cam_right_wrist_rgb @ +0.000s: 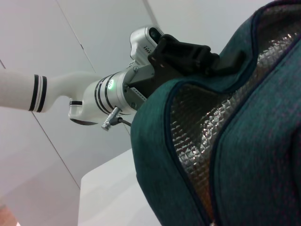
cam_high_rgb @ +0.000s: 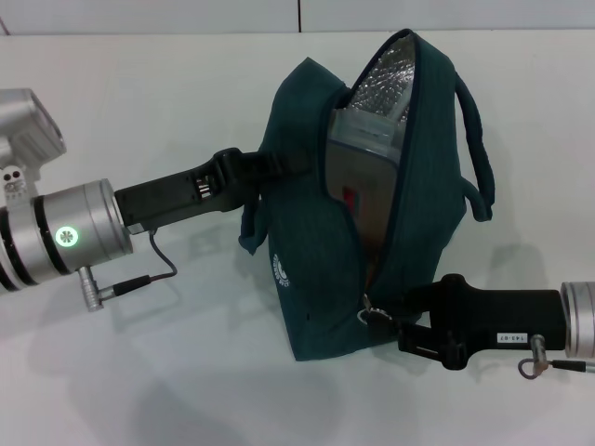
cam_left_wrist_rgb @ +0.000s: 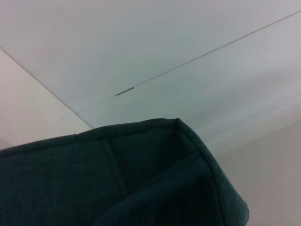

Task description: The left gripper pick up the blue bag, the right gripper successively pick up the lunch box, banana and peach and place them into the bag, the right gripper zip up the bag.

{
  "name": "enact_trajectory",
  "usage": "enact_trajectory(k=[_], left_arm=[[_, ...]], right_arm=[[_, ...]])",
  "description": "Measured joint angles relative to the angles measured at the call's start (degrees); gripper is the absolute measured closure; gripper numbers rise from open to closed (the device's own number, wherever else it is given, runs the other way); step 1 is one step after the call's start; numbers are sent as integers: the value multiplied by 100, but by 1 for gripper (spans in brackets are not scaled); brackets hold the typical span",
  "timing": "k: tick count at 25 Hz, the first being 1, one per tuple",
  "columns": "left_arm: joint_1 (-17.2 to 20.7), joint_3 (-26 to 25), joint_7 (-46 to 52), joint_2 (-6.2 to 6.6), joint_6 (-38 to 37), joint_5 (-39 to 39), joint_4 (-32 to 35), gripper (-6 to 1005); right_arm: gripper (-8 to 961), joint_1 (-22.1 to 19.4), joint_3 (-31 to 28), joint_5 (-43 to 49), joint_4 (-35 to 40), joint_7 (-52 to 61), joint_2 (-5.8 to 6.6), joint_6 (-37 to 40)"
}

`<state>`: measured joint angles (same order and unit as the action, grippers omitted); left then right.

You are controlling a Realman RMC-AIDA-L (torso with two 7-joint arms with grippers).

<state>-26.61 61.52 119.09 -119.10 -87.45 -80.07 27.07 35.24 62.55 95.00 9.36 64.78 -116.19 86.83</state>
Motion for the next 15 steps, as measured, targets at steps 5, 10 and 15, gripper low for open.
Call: enact_trajectory(k=[5, 10, 15], left_arm=[[3, 0, 0, 1, 1, 0, 0, 965], [11, 0, 0, 1, 0, 0, 0, 965], [10, 0, 0, 1, -4, 0, 0, 965]], right_arm=[[738, 0, -6, 0, 17, 0, 0, 0], [773, -7, 7, 0, 39, -31, 0, 0], [815, -8, 44, 12, 44, -79, 0, -2]])
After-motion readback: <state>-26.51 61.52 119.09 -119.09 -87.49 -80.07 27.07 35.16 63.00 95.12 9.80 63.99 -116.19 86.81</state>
